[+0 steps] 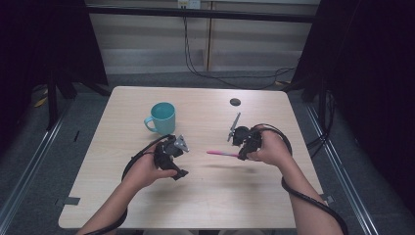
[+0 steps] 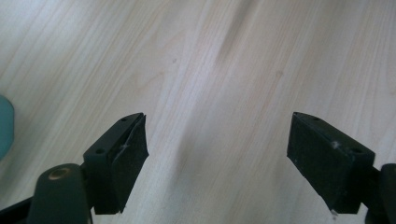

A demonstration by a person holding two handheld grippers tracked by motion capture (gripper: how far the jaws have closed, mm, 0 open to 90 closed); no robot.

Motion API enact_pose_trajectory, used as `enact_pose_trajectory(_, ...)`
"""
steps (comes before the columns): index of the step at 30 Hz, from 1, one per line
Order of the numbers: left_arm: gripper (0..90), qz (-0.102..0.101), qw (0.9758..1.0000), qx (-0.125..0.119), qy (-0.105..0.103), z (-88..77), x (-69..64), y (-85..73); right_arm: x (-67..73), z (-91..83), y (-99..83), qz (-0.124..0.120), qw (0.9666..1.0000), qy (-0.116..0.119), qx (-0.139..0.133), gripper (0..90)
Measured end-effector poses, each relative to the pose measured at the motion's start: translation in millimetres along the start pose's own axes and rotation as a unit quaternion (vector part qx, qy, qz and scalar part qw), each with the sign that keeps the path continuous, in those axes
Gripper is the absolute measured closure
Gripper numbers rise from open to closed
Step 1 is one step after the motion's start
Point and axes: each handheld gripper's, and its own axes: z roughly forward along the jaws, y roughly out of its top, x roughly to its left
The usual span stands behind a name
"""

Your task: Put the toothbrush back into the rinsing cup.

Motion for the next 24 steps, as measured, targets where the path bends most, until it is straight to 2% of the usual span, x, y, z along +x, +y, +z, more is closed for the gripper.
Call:
enact_pose_trajectory(5,22.3,0.023,0.9997,-0.008,0.011,-0.7,-5.8,11.0,0.6,-1.3,2.3,-0.003,1.0000,-0.001,-0.003,80.8)
enact_pose_trajectory(10,24.1,0.038,0.9992,-0.003,0.016,0.6,-9.1,20.3,1.2,0.2,4.7,-0.008,1.0000,0.000,0.000,80.8)
enact_pose_trajectory(11,25.3,0.049,0.9986,-0.004,0.021,0.8,-10.6,24.2,1.5,0.1,6.5,-0.012,0.9999,-0.002,-0.006,80.8)
enact_pose_trajectory(12,26.4,0.049,0.9986,-0.004,0.021,0.8,-10.6,24.2,1.5,0.1,6.5,-0.012,0.9999,-0.002,-0.006,80.8)
enact_pose_trajectory(13,27.0,0.065,0.9974,-0.003,0.031,1.1,-12.4,28.7,4.2,-0.6,8.4,-0.007,1.0000,0.002,-0.004,80.7)
enact_pose_trajectory(15,27.0,0.068,0.9970,-0.003,0.035,1.1,-13.2,30.2,5.2,-0.8,9.5,-0.008,1.0000,0.002,-0.006,80.8)
enact_pose_trajectory(18,27.0,0.084,0.9953,-0.013,0.047,1.4,-13.5,33.7,7.0,-3.1,12.4,-0.011,0.9999,0.003,-0.002,80.8)
enact_pose_trajectory(19,27.0,0.082,0.9952,-0.017,0.051,2.1,-14.0,34.9,7.6,-4.3,13.0,-0.012,0.9998,0.007,-0.012,80.8)
enact_pose_trajectory(24,28.6,0.090,0.9944,-0.018,0.053,5.1,-14.3,36.5,8.3,-5.7,13.4,-0.010,0.9997,0.009,-0.019,80.8)
